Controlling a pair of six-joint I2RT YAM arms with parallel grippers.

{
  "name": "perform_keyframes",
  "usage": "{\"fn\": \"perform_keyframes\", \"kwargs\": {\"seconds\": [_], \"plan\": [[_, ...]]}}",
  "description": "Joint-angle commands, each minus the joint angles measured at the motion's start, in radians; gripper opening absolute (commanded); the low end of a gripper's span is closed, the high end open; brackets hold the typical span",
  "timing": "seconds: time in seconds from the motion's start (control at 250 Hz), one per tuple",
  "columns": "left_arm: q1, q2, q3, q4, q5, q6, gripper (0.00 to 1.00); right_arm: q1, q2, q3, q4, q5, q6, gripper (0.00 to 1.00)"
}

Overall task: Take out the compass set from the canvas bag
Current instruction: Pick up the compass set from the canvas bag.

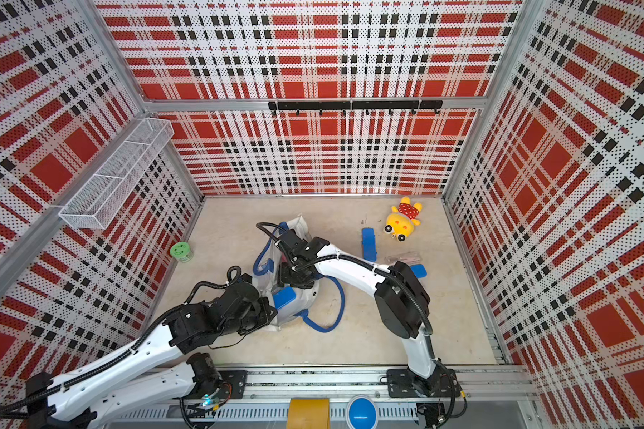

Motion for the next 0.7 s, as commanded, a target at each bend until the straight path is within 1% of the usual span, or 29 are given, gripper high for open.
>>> {"fn": "perform_keyframes", "kwargs": {"seconds": [0.0,0.112,0.252,0.332,0.528,0.696], "plan": [[-0.003,-0.014,-0.015,-0.013,-0.001,0.0,0.0,-0.002,0.058,-0.01,-0.039,0.01,0.022,0.72],[-0.006,-0.015,-0.017,-0.013,0.001,-0.001,0.0,-0.007,0.062,-0.075,0.044,-0.008,0.034,0.8],[-0.006,-0.017,-0.02,-0.013,0.002,-0.003,0.0,-0.014,0.088,-0.118,0.145,-0.06,0.026,0.87],[-0.008,-0.018,-0.022,-0.011,0.0,-0.006,0.0,-0.02,0.108,-0.127,0.187,-0.088,0.02,0.9],[-0.008,-0.018,-0.024,0.003,-0.009,-0.018,0.0,-0.038,0.141,-0.167,0.298,-0.22,0.022,0.89],[-0.007,-0.008,-0.018,0.016,-0.007,-0.022,0.0,-0.038,0.106,-0.228,0.418,-0.331,0.017,0.83]]}}
